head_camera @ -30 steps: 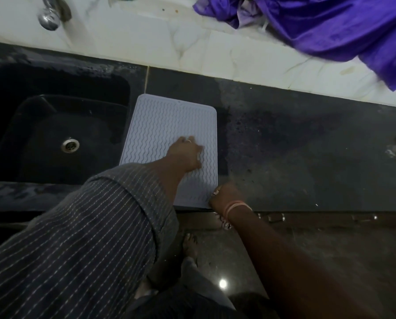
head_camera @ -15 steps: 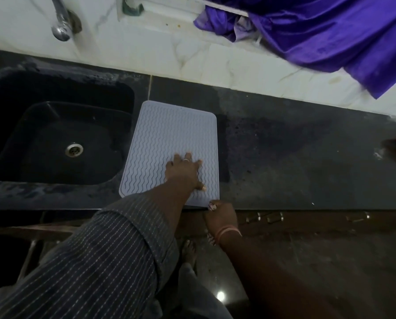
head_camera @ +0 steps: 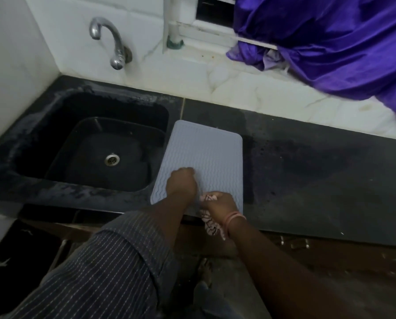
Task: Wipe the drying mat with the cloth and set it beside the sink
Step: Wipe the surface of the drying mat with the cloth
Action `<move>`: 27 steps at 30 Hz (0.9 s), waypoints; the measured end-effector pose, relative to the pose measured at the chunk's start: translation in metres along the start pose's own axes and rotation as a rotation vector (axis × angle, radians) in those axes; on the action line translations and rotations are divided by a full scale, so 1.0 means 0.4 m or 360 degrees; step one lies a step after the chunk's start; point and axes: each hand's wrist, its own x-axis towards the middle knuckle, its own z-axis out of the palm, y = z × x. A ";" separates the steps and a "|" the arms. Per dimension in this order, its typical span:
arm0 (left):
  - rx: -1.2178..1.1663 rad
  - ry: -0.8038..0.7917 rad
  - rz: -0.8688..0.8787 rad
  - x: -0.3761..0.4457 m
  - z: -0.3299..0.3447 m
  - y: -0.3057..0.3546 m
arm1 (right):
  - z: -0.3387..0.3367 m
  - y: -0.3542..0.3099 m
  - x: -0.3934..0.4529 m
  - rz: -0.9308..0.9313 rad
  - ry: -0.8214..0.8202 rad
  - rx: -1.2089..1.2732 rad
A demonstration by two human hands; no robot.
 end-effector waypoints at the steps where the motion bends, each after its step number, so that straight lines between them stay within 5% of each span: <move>1: -0.0020 0.0124 -0.0092 -0.013 -0.022 -0.027 | 0.005 -0.017 0.005 -0.0022 -0.0012 -0.0014; 9: -0.0229 0.0400 -0.0655 -0.104 -0.086 -0.218 | 0.133 -0.115 0.063 -0.0625 -0.0309 -0.0684; 18: -0.0377 0.0414 -0.0837 -0.145 -0.087 -0.221 | 0.215 -0.143 0.159 -0.1492 -0.0670 -0.1715; 27: -0.0305 0.0402 -0.0814 -0.136 -0.098 -0.203 | 0.195 -0.132 0.218 -0.2245 -0.0775 -0.2087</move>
